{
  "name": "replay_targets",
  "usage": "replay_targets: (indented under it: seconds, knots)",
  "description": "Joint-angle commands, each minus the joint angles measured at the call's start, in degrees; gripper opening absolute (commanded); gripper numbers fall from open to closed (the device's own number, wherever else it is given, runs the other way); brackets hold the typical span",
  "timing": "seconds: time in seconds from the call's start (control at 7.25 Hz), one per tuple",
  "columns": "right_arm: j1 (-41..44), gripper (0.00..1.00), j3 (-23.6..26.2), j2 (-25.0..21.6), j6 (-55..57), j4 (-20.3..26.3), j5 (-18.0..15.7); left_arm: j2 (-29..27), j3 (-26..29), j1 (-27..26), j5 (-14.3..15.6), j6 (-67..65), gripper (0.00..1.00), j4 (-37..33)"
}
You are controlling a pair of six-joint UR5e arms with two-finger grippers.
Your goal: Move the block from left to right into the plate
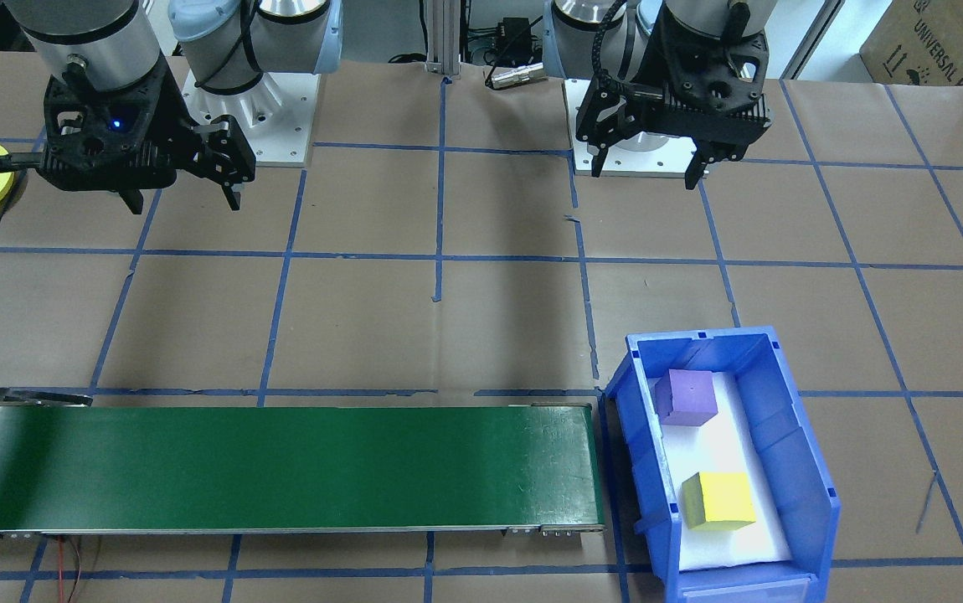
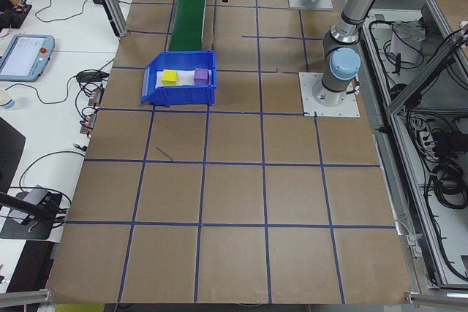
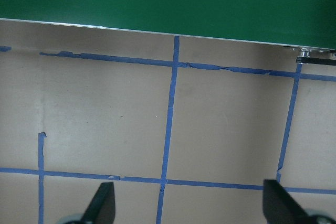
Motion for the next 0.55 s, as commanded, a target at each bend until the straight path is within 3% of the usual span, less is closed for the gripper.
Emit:
replay_targets:
  seconds: [0.0,0.28,0.41]
  knots:
    - [0.0,1.00,0.0,0.0,0.0,0.0,0.0,0.1,0.0,0.0,0.1,-0.3,1.00,0.1]
    - [0.0,1.00,0.0,0.0,0.0,0.0,0.0,0.2,-0.1,0.1,0.5,-0.3,1.00,0.2]
    - [0.0,1.00,0.0,0.0,0.0,0.0,0.0,0.1,-1.5,0.7,2.4,0.3,1.00,0.7]
